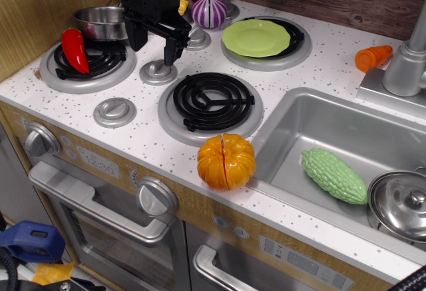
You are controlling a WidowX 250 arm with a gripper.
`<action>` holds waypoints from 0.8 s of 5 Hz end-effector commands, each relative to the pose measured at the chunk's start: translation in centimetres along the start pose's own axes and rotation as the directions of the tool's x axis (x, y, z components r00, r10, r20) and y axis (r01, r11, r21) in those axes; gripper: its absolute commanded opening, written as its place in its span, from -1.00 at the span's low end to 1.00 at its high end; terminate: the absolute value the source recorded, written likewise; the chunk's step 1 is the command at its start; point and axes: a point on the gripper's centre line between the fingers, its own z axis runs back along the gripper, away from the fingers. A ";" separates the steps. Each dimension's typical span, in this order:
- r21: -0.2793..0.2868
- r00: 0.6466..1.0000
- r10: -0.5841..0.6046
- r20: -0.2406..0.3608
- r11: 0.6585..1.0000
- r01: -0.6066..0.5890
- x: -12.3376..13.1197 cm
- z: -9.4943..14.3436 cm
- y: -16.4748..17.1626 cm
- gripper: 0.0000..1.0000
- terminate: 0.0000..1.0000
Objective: Twist knob start vertical clockwise90
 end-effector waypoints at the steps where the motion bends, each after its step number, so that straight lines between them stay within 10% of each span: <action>1: 0.000 1.000 0.000 0.000 1.000 0.000 0.0 0.0 0.0 1.00 -1.00; 4: 0.002 1.000 -0.021 0.013 1.000 0.021 0.3 -0.3 0.6 1.00 -1.00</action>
